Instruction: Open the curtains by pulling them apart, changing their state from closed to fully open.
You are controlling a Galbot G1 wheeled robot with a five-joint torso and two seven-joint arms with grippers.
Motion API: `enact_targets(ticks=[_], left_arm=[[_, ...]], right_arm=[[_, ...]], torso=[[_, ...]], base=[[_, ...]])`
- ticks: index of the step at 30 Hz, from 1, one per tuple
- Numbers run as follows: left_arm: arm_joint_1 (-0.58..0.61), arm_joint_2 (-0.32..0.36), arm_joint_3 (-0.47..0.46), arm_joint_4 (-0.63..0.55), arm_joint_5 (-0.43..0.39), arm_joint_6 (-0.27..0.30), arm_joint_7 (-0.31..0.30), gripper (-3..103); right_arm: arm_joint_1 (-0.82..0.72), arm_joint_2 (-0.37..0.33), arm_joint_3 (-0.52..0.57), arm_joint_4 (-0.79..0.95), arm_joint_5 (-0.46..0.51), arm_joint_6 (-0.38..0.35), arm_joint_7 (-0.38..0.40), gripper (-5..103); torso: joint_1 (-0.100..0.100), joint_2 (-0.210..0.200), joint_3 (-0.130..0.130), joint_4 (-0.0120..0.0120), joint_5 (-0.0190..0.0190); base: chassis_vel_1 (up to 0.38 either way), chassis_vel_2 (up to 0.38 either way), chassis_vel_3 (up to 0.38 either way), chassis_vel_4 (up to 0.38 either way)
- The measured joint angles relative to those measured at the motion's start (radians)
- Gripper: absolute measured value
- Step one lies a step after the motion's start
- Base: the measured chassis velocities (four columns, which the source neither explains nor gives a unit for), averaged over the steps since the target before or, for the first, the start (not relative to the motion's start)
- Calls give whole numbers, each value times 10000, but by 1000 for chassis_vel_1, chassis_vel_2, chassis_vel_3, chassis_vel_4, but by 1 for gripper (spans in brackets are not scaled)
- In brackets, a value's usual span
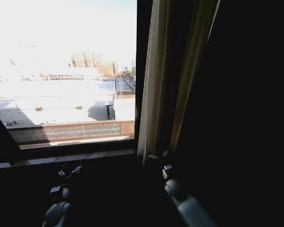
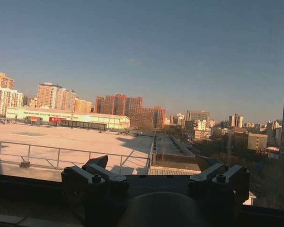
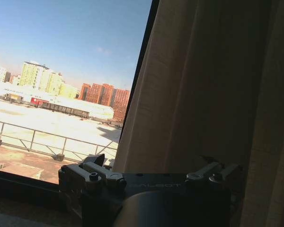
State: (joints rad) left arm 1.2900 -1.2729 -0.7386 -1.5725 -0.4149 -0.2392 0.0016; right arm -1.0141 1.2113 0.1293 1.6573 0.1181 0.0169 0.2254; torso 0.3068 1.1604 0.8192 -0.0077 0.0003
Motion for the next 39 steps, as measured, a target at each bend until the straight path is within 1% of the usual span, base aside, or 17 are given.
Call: enact_targets(ticks=[11,18,28,35,39], left_arm=[[0,0,0,0,0,0,0,100],[0,0,1,0,0,0,0,100],[0,0,0,0,0,0,0,100],[0,0,0,0,0,0,0,100],[0,0,0,0,0,0,0,100]], right_arm=[[1,-1,3,0,0,23,-3,100],[-1,-4,6,-2,-2,30,-3,100],[-1,-2,4,-7,-6,38,-2,100],[-2,-2,4,-11,-6,41,-2,100],[-2,-2,4,-11,-6,42,-1,100]], torso=[[1,0,0,0,-4],[2,1,0,0,-2],[0,3,-2,3,-5],[2,2,-1,0,-4],[2,2,-1,3,-5]], base=[[10,-1,-8,0],[136,23,-111,-37],[317,161,-304,-165],[335,284,-341,-295],[365,327,-370,-333]])
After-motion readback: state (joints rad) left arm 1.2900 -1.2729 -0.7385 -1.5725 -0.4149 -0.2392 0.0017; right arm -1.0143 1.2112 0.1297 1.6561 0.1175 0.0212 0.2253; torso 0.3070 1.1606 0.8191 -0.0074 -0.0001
